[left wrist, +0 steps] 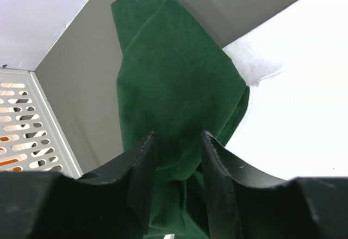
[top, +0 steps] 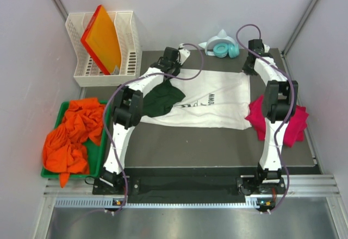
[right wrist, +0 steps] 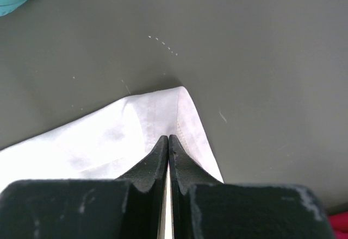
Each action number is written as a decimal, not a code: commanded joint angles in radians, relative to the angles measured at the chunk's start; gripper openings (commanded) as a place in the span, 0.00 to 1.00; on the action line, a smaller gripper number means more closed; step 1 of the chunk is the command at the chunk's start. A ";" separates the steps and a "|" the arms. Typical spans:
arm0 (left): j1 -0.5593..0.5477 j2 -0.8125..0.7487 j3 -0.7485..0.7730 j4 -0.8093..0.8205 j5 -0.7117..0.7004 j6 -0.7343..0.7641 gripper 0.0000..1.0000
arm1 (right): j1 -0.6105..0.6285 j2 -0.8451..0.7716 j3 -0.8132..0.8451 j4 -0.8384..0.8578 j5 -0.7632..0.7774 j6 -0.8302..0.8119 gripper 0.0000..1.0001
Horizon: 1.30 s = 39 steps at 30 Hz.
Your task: Fold and stack the t-shirts
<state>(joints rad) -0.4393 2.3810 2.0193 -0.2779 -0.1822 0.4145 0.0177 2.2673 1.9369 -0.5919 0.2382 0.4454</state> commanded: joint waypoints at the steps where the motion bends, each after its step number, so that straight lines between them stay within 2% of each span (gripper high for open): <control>1: 0.001 -0.008 0.047 0.005 -0.011 0.006 0.41 | 0.007 -0.049 -0.007 0.021 0.003 -0.007 0.00; 3: 0.002 -0.005 0.048 0.000 -0.010 0.009 0.36 | 0.007 -0.051 -0.009 0.021 0.004 -0.008 0.00; 4: 0.001 0.001 0.048 -0.001 -0.011 0.012 0.30 | 0.007 -0.051 -0.009 0.021 0.006 -0.008 0.00; 6: 0.001 0.006 0.053 -0.007 -0.011 0.012 0.13 | 0.008 -0.054 -0.010 0.021 0.004 -0.007 0.00; 7: 0.002 0.010 0.055 -0.006 -0.025 0.012 0.00 | 0.007 -0.052 -0.010 0.023 0.006 -0.008 0.00; 21: 0.028 -0.068 0.032 0.040 -0.077 -0.006 0.00 | 0.007 -0.071 -0.029 0.029 0.001 -0.007 0.00; 22: 0.028 -0.072 0.032 0.028 -0.063 0.015 0.04 | 0.007 -0.072 -0.030 0.029 0.001 -0.007 0.00; 23: 0.028 -0.075 0.029 0.004 -0.050 0.023 0.13 | 0.005 -0.072 -0.032 0.030 -0.002 -0.005 0.00; 24: 0.027 -0.075 0.030 -0.007 -0.030 0.027 0.38 | 0.005 -0.071 -0.032 0.029 -0.004 -0.004 0.00; 27: 0.025 -0.066 0.032 -0.038 -0.007 0.030 0.63 | 0.007 -0.072 -0.033 0.030 -0.008 -0.005 0.00; 31: 0.025 -0.051 0.033 -0.056 0.013 0.006 0.71 | 0.007 -0.075 -0.036 0.032 -0.007 -0.007 0.00; 33: 0.022 -0.043 0.035 -0.052 0.009 0.004 0.71 | 0.007 -0.075 -0.036 0.032 -0.005 -0.007 0.00; 36: 0.021 -0.028 0.058 -0.076 0.016 0.006 0.60 | 0.005 -0.075 -0.038 0.032 -0.004 -0.008 0.00; 37: 0.022 -0.025 0.061 -0.081 0.016 0.004 0.46 | 0.007 -0.075 -0.036 0.032 -0.004 -0.007 0.00; 39: 0.020 -0.026 0.062 -0.081 0.013 0.003 0.25 | 0.007 -0.075 -0.036 0.030 -0.004 -0.007 0.00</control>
<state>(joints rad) -0.4152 2.3814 2.0335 -0.3462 -0.1806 0.4217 0.0177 2.2601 1.8961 -0.5835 0.2337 0.4454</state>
